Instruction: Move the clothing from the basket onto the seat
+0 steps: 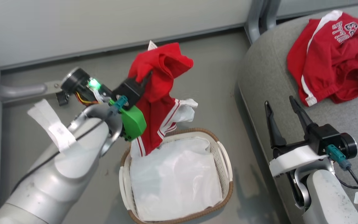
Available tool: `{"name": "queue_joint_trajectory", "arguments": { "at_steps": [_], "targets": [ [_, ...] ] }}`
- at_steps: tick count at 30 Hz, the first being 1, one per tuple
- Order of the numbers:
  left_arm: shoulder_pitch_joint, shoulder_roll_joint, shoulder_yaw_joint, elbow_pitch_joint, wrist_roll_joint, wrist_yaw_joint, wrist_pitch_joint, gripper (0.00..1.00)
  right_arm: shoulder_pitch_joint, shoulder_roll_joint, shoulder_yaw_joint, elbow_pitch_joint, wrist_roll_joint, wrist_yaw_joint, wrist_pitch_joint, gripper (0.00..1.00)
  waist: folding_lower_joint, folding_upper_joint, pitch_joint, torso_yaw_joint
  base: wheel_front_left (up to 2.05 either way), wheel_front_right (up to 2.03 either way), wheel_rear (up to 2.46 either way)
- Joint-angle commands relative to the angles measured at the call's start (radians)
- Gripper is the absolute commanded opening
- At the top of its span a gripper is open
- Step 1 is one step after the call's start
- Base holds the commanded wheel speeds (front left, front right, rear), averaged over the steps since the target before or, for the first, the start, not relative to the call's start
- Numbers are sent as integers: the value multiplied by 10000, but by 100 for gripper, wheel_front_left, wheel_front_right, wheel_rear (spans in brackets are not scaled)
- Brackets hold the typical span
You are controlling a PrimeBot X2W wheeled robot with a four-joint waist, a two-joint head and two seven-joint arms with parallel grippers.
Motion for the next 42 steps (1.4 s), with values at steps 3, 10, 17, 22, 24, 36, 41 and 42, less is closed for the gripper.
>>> {"name": "queue_joint_trajectory", "arguments": {
  "at_steps": [3,10,17,22,24,36,41,42],
  "targets": [
    [-519,309,179,-557,-171,-27,326,0,178,-33,141,74,13,-14,-19,100,1,0,-1053,108,0,0,0],
    [-1368,654,565,-1492,-421,17,1019,0,-149,-31,585,112,71,-14,-19,100,1,0,-1383,-42,0,0,0],
    [-1772,583,729,-1821,-607,158,1371,0,-616,-30,1307,214,175,-14,-19,100,1,0,-1526,-104,0,0,0],
    [-1950,421,593,-1949,-627,145,1420,0,-1082,-30,2081,327,299,-14,-19,100,1,0,-1590,-66,0,0,0],
    [-1949,347,496,-2024,-628,135,1415,0,-1284,-33,2295,406,236,-14,-19,100,1,0,-1647,-20,0,0,0],
    [-1590,33,-36,-2628,-735,93,1289,0,-2892,-31,3402,1609,-604,-14,-19,100,1,0,-2026,277,0,0,0],
    [-1495,-84,-191,-2739,-768,129,1267,0,-3742,-81,4105,2656,-590,-14,-19,100,1,0,-2089,352,0,0,0],
    [-1463,-115,-237,-2769,-781,126,1242,0,-3934,-129,4326,2980,-509,-14,-18,100,1,0,-2102,374,0,0,0]
  ]
}}
